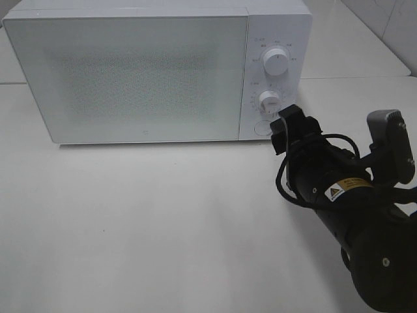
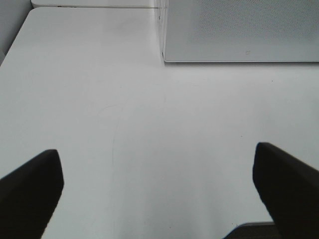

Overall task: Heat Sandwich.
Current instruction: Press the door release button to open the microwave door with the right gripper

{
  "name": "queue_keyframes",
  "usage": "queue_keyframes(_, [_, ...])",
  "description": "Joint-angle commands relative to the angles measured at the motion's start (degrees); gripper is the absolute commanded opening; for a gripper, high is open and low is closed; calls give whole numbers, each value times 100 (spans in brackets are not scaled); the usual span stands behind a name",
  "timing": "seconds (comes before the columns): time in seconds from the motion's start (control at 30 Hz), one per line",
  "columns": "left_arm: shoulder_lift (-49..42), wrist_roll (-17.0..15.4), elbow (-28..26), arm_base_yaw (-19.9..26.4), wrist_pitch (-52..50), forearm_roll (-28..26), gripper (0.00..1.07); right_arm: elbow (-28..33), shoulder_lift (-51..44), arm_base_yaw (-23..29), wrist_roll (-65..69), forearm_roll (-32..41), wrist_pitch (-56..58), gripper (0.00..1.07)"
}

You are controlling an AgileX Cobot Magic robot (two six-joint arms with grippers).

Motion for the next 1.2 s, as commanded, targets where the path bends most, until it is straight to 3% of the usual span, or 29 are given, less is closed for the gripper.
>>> queue_keyframes(0.03, [-40,0,11,40,-40,0,98,-40,0,34,722,-63,6,63])
queue_keyframes(0.2, [-40,0,11,40,-40,0,98,-40,0,34,1656,-63,6,50])
queue_keyframes(0.3, [-40,0,11,40,-40,0,98,-40,0,34,2091,-63,6,31])
queue_keyframes(0.37, [-40,0,11,40,-40,0,98,-40,0,34,2114,-63,6,26])
queue_keyframes(0.4, [-40,0,11,40,-40,0,98,-40,0,34,2120,-52,6,14])
queue_keyframes(0.47, [-40,0,11,40,-40,0,98,-40,0,34,2240,-52,6,3])
queue_keyframes(0.77, [-40,0,11,40,-40,0,98,-40,0,23,2401,-52,11,0])
queue_keyframes(1.2, [-40,6,11,40,-40,0,98,-143,92,-556,2418,-304,418,0])
